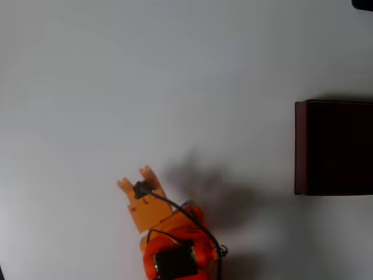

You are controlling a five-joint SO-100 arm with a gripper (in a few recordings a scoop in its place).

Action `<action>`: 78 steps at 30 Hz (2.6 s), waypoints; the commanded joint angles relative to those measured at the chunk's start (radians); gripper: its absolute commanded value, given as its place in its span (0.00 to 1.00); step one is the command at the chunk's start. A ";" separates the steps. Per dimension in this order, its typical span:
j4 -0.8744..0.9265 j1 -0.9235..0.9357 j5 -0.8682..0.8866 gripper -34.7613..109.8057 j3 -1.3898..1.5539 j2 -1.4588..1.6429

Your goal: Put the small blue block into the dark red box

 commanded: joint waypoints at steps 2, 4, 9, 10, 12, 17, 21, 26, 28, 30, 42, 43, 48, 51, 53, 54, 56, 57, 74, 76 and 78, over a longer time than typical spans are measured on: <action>-0.028 0.000 -0.012 0.40 0.009 -0.043; -0.029 0.014 -0.026 0.40 0.005 -0.048; -0.043 0.066 -0.069 0.40 0.006 -0.051; -0.048 0.077 -0.074 0.40 0.009 -0.057; -0.055 0.091 -0.075 0.40 0.011 -0.075; -0.077 0.129 -0.095 0.36 0.037 -0.066; -0.072 0.153 -0.114 0.31 0.063 -0.037; -0.067 0.146 -0.129 0.24 0.066 -0.018; -0.069 0.137 -0.132 0.24 0.060 -0.011; -0.034 0.126 -0.129 0.24 0.018 -0.009; 0.253 0.397 -0.514 0.24 -0.704 -0.100; 0.236 0.442 -0.560 0.24 -0.726 -0.110; 0.095 0.635 -0.753 0.24 -0.802 -0.261; 0.043 0.741 -0.804 0.24 -0.896 -0.457; -0.009 0.798 -0.815 0.24 -0.946 -0.571; -0.026 0.819 -0.824 0.24 -0.982 -0.630; -0.021 0.851 -0.847 0.24 -1.091 -0.770; -0.020 0.864 -0.856 0.24 -1.143 -0.831; 0.026 0.937 -0.842 0.33 -1.289 -1.086; 0.026 0.916 -0.854 0.33 -1.247 -1.022; 0.032 0.877 -0.887 0.32 -1.187 -0.917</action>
